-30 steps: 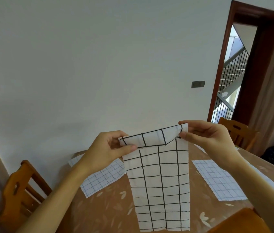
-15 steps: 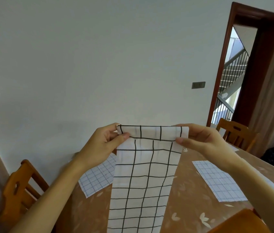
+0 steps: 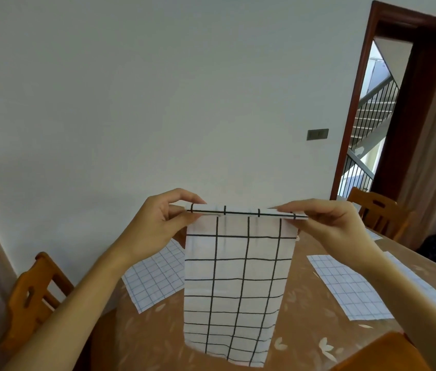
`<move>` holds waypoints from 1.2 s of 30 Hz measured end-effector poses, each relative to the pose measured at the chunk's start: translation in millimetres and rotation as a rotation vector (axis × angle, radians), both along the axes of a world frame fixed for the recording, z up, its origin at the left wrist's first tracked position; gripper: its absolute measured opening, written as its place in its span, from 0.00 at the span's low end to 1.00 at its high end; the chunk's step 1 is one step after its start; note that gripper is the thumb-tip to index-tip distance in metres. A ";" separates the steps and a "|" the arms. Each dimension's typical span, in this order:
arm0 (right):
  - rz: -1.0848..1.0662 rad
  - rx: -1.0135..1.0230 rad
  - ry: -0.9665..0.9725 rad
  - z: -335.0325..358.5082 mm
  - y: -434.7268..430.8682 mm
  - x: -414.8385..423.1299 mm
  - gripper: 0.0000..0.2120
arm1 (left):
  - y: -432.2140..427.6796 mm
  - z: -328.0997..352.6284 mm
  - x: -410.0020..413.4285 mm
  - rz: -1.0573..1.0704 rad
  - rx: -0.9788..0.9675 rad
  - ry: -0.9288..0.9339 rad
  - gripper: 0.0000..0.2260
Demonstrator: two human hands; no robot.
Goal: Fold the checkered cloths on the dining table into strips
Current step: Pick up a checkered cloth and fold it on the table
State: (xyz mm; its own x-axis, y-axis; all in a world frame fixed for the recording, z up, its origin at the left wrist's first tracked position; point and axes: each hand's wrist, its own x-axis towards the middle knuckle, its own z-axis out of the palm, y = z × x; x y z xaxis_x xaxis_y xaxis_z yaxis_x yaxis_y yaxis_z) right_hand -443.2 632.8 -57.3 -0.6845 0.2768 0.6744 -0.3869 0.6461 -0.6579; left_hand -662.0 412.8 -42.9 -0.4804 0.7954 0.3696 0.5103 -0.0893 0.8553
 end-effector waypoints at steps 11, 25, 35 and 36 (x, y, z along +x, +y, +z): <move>-0.069 0.152 0.050 -4.0 10.9 3.2 0.12 | 8.6 -2.1 6.3 -0.061 0.012 -0.353 0.15; -0.055 0.176 -0.061 -6.3 21.3 10.3 0.23 | 10.6 -2.3 4.9 -0.046 0.029 -0.199 0.20; -0.066 -0.085 -0.318 -1.1 9.3 1.2 0.19 | 10.2 3.0 5.0 -0.062 0.111 -0.214 0.14; -0.043 -0.120 -0.309 -1.6 4.8 3.5 0.15 | 9.9 4.1 5.3 -0.068 0.112 -0.209 0.14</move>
State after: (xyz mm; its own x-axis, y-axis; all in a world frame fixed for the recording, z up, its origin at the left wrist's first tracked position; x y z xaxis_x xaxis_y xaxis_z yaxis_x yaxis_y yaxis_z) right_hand -439.7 637.6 -59.0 -0.8377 0.3748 0.3972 -0.1309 0.5683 -0.8123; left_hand -656.7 422.8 -38.8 -0.5024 0.7882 0.3555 0.3128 -0.2176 0.9246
